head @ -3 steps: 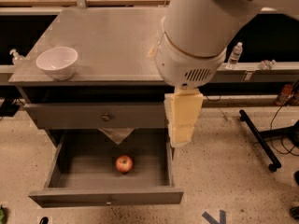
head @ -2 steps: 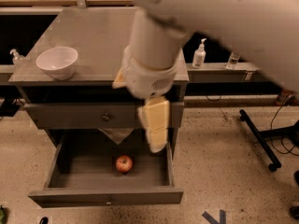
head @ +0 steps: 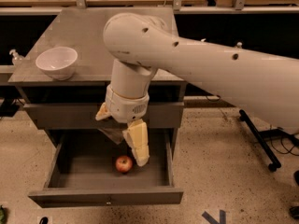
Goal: Pick apple from middle drawer and place on counter
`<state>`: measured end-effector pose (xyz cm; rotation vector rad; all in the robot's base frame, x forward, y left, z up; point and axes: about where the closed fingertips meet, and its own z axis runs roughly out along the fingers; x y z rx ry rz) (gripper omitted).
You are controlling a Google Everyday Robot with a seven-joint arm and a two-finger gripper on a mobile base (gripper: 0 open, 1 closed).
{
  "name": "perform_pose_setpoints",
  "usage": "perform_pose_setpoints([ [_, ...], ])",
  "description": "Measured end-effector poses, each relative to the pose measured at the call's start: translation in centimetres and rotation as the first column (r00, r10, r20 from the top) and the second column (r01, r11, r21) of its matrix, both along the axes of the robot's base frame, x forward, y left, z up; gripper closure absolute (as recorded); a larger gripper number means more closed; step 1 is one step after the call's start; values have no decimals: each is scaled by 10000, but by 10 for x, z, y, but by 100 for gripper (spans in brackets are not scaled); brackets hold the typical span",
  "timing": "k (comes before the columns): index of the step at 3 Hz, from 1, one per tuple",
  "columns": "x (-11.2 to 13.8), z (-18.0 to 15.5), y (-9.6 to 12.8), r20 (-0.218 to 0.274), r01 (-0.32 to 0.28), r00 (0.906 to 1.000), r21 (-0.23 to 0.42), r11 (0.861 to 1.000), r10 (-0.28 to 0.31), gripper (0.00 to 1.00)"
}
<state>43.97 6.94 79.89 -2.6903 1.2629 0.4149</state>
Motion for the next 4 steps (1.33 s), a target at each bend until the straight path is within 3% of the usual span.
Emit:
perform_pose_setpoints([
  [1, -1, 1, 1, 121, -134, 9998, -62, 9999, 135, 0],
  [2, 5, -24, 12, 330, -1361, 9899, -431, 9898, 1376, 0],
  [3, -4, -46, 5, 1394, -2764, 9483, -788, 9578, 2851, 0],
  [4, -8, -77, -4, 2050, -2966, 9298, -743, 9521, 3056, 0],
])
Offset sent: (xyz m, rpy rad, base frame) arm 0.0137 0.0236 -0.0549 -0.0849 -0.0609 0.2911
